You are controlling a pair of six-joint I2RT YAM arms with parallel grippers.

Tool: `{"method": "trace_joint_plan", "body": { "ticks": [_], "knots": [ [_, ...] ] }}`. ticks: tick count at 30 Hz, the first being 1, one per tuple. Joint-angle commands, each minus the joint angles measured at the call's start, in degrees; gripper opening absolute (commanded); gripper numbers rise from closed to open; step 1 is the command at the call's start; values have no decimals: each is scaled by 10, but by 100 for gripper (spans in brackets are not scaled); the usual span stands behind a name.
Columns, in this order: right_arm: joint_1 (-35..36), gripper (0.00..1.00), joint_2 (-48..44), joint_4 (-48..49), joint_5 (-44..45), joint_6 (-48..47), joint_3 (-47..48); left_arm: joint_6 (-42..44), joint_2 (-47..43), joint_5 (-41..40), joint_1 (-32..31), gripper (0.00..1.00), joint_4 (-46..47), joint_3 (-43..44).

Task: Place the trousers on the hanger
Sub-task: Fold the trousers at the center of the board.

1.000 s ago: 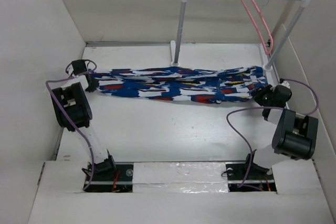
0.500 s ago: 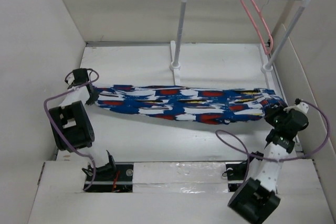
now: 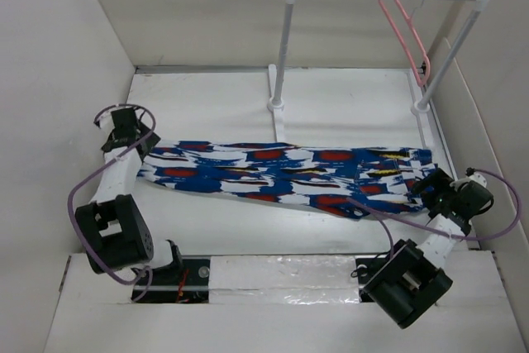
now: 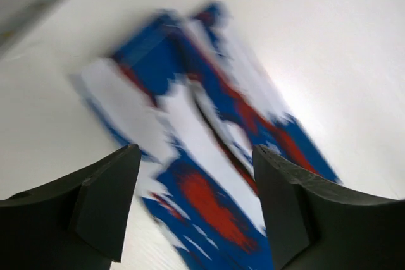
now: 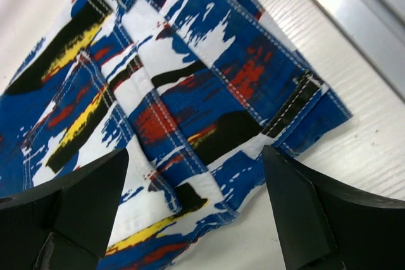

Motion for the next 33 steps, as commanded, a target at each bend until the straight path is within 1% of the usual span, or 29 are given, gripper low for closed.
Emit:
{"method": "trace_joint_plan", "body": {
  "ticks": [1, 2, 3, 4, 6, 7, 8, 10, 11, 12, 13, 14, 15, 18, 19, 21, 23, 24, 25, 27, 28, 30, 33],
  "knots": [
    [-16, 93, 4, 78, -3, -6, -16, 0, -53, -3, -127, 67, 46, 44],
    [-16, 93, 5, 83, 7, -4, -21, 4, -60, -13, -170, 56, 50, 47],
    [-22, 93, 5, 84, 20, -4, -23, 0, -71, -18, -211, 39, 54, 53],
    [-22, 92, 5, 79, 24, -3, -22, -4, -76, -15, -286, 17, 71, 50],
    [-22, 91, 1, 73, 41, 9, -22, -25, -84, -15, -352, 5, 86, 37],
    [-22, 90, -4, 74, 43, 17, -26, -36, -86, -12, -379, 0, 108, 27],
    [-22, 90, -6, 77, 44, 25, -29, -46, -87, -11, -429, 0, 123, 15],
    [-22, 88, -10, 73, 51, 35, -29, -78, -83, -15, -476, 0, 158, -18],
    [-29, 88, -17, 51, 58, 35, -25, -86, -78, -20, -501, 0, 179, -30],
    [-35, 87, -23, 32, 66, 22, -18, -94, -64, -29, -553, 0, 192, -40],
    [-49, 87, -31, 13, 71, 13, -9, -95, -52, -40, -578, 0, 202, -40],
    [-57, 87, -58, -17, 77, 4, 5, -96, -40, -73, -602, 0, 202, -36],
    [-62, 87, -76, -27, 92, -2, 7, -95, -13, -90, -643, 0, 201, -26],
    [-67, 85, -133, -20, 99, 13, -18, -89, 34, -134, -691, 0, 210, -4],
    [-67, 85, -139, -18, 101, 24, -25, -88, 44, -142, -716, 0, 214, -1],
    [-67, 85, -127, -6, 99, 30, -36, -83, 64, -164, -733, 0, 226, 4],
    [-67, 85, -97, 18, 93, 33, -40, -86, 79, -164, -739, 0, 238, 3],
    [-67, 85, -76, 30, 80, 33, -42, -88, 81, -160, -739, 0, 243, -4],
    [-67, 84, -33, 45, 72, 37, -43, -90, 82, -158, -739, 0, 260, -10],
    [-67, 83, 5, 52, 41, 35, -39, -94, 81, -154, -739, 0, 273, -31],
    [-67, 82, 24, 67, 33, 49, -39, -94, 79, -151, -739, 0, 280, -36],
    [-67, 82, 29, 78, 20, 62, -44, -96, 80, -153, -739, 0, 286, -52],
    [-67, 81, 19, 101, 17, 85, -61, -101, 86, -134, -723, 0, 301, -74]
  ]
}}
